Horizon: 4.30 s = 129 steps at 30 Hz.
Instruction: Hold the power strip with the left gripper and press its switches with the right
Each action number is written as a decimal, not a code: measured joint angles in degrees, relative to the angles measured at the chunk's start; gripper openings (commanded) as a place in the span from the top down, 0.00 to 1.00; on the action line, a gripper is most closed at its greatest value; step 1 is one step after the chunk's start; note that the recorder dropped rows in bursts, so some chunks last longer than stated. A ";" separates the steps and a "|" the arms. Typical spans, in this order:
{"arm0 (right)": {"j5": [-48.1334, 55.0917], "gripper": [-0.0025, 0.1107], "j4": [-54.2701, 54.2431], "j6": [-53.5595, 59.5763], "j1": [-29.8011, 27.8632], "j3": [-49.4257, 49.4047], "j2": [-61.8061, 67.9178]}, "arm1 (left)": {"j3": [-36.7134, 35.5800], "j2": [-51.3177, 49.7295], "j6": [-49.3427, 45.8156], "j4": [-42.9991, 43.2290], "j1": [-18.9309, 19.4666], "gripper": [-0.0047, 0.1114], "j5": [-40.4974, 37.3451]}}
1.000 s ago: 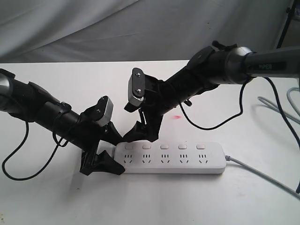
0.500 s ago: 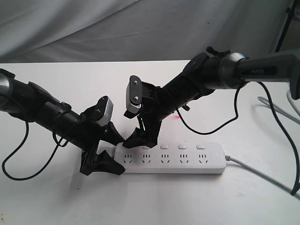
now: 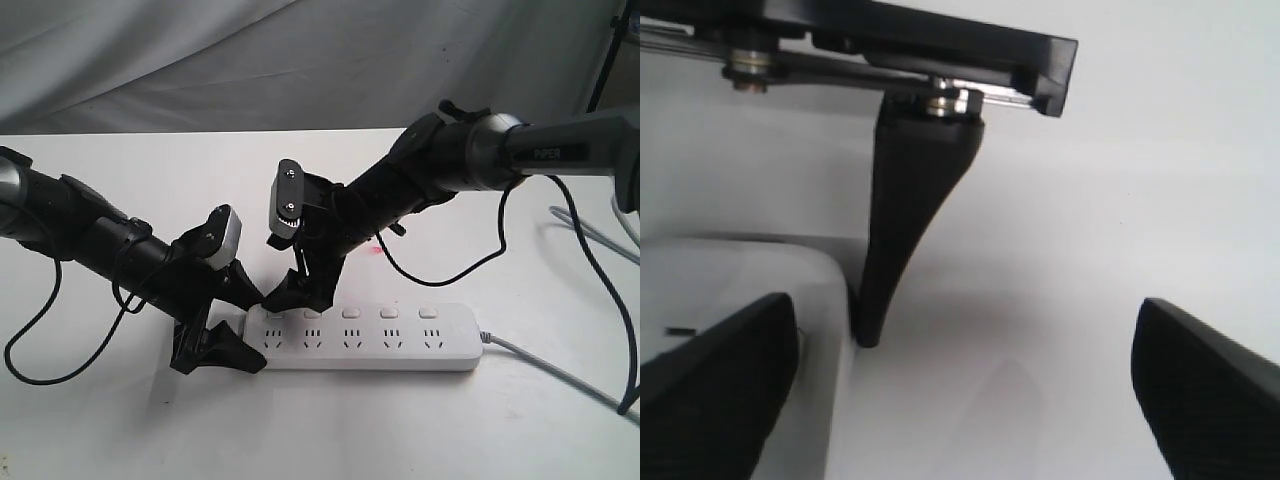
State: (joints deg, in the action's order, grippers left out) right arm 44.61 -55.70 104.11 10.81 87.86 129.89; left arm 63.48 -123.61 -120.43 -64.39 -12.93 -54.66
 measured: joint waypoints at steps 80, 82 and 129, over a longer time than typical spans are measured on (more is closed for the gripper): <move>2.34 0.25 17.50 -16.33 -0.80 0.21 -8.90 | 0.00 0.00 0.00 0.00 0.00 0.96 0.00; 2.34 0.25 17.20 -16.10 -0.80 0.21 -7.80 | 0.00 0.00 0.00 0.00 0.00 0.96 0.00; -3.53 0.25 17.01 -15.23 -0.18 -3.95 -4.35 | 0.00 0.00 0.00 0.00 0.00 0.96 0.00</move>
State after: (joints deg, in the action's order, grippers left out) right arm 41.08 -38.69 88.88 10.63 83.91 125.54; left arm 63.48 -123.61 -120.43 -64.39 -12.93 -54.66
